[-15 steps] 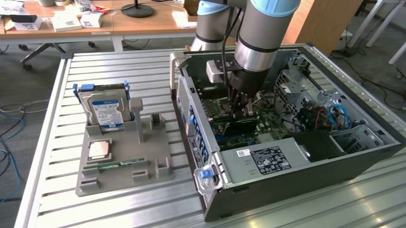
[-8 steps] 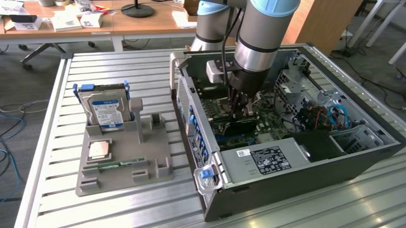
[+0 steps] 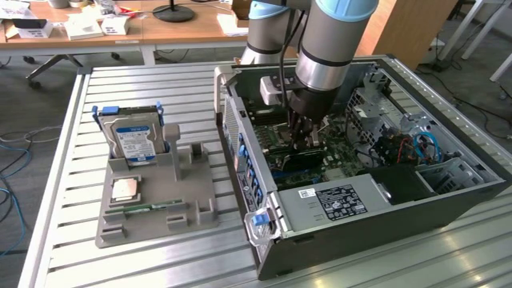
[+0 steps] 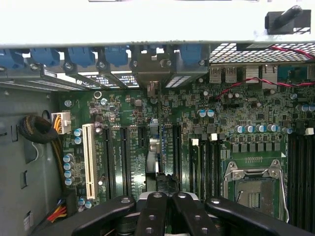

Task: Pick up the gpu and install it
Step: 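Press down on the gpu until it lock into place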

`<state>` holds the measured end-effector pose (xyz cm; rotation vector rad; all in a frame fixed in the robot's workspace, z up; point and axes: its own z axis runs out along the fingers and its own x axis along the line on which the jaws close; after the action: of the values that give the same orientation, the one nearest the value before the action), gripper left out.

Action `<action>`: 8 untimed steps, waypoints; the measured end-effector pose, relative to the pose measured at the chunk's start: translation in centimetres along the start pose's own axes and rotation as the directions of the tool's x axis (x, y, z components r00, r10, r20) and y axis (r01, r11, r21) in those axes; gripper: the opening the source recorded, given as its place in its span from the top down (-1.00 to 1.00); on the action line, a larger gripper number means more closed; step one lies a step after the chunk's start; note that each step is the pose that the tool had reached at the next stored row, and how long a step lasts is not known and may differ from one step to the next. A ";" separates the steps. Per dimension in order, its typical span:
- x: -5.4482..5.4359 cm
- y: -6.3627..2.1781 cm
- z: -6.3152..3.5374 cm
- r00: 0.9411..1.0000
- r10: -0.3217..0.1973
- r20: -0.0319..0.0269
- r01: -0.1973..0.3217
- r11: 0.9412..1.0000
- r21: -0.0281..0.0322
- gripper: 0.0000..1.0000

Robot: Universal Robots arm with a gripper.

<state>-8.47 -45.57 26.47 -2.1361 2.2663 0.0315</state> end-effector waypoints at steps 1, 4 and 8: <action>0.0 0.01 0.01 1.000 0.000 0.000 0.000 1.000 0.000 0.79; 0.0 0.05 0.02 1.000 0.000 0.000 0.000 1.000 0.000 0.79; 0.0 0.06 0.05 1.000 0.000 0.000 0.000 1.000 0.000 0.79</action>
<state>-8.52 -45.57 26.43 -2.1360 2.2664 0.0314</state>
